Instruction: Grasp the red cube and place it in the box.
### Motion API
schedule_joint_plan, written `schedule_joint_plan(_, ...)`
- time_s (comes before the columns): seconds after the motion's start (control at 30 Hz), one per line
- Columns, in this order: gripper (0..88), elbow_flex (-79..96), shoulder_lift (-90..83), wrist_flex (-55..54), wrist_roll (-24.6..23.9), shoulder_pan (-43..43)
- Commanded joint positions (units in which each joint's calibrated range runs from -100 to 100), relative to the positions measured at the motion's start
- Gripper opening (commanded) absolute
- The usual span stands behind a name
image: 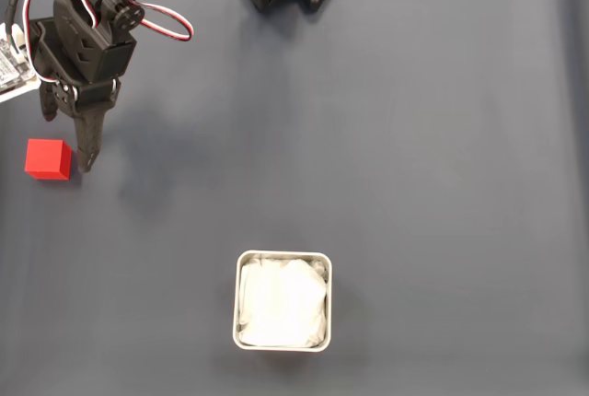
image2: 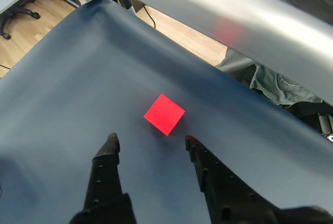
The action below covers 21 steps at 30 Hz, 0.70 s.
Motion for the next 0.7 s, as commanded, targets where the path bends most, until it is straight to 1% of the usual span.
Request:
schedule_joint_plan(0.0,30.4,-0.28,0.24,-1.47,0.44,0.18)
schedule_joint_plan(0.67,31.8,-2.92,7.43,-5.49,0.49,-0.32)
